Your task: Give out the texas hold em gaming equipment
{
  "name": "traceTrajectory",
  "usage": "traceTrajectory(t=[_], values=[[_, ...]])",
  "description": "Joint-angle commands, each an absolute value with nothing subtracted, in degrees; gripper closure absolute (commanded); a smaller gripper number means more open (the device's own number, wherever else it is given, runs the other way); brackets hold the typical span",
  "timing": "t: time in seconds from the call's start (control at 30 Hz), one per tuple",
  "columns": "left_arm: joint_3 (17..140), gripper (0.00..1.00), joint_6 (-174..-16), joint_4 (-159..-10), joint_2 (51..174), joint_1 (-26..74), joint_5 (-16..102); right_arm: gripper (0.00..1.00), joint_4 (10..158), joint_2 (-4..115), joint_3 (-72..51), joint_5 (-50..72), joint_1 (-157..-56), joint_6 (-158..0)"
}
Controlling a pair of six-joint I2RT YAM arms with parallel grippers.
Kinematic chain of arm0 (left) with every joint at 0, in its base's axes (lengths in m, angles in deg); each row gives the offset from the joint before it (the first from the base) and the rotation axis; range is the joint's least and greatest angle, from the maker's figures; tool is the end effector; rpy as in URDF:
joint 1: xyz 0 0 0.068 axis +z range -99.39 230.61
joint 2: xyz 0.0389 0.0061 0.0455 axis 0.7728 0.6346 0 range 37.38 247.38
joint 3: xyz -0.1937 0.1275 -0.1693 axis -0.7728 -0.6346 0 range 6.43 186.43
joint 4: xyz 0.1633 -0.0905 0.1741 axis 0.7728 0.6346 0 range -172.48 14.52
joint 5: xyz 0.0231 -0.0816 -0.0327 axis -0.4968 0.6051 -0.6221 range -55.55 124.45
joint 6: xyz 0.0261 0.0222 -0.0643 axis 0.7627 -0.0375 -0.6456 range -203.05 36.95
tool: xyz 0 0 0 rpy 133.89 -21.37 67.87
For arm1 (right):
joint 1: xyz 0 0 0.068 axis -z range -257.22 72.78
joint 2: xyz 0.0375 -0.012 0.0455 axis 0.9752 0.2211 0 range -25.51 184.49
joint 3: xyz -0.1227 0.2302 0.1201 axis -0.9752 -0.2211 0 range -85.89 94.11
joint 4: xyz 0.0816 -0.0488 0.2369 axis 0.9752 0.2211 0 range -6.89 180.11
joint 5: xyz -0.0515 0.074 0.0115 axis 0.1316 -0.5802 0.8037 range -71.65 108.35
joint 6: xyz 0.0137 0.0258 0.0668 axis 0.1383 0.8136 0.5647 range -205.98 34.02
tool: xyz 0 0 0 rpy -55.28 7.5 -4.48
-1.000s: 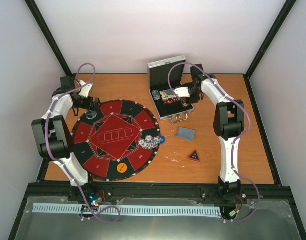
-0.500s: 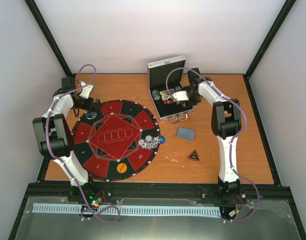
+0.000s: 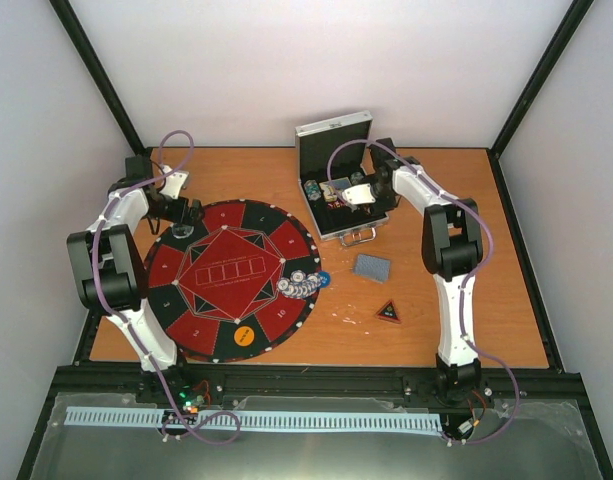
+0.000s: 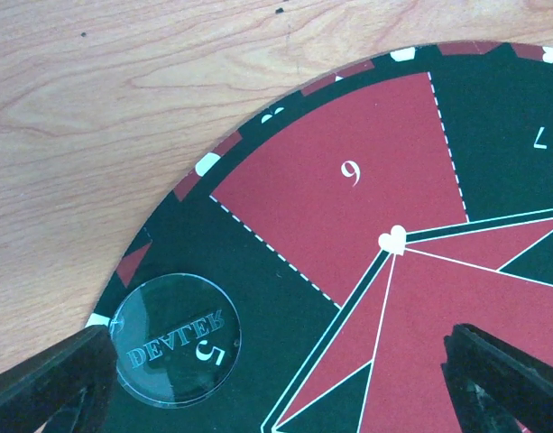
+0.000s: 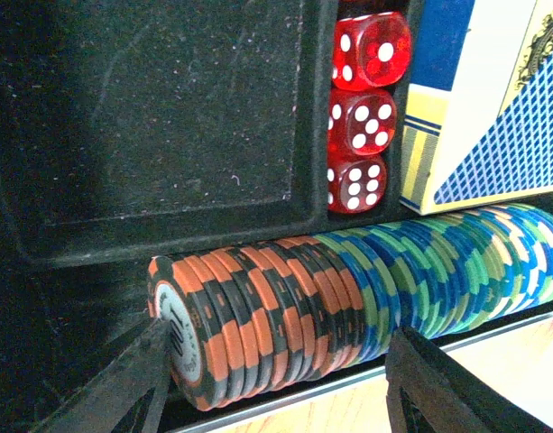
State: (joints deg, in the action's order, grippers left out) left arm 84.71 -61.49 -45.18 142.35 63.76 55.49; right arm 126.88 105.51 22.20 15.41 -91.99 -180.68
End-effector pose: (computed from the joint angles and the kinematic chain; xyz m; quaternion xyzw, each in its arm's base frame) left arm 0.3839 0.0673 0.2121 0.1112 0.9524 -0.1038 0.2642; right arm 0.4818 0.1303 0.1627 -0.8024 0.5611 -0.1104 0.1708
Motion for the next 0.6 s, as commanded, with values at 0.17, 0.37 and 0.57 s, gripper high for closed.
traceTrajectory(t=[0.17,0.37,0.57], values=[[86.79,0.0,-60.68,-45.12,143.03,64.23,56.63,0.34,133.19,103.77,18.14,18.66,-93.52,-180.73],[86.74,0.0,-60.73,-45.07,143.14,64.23,56.85,0.34,133.67,103.44,17.81,18.79,-93.81,-180.9],[86.83,0.0,-60.79,-44.74,143.62,64.23,57.29,0.22,130.1,105.12,17.25,19.55,-93.83,-181.74]])
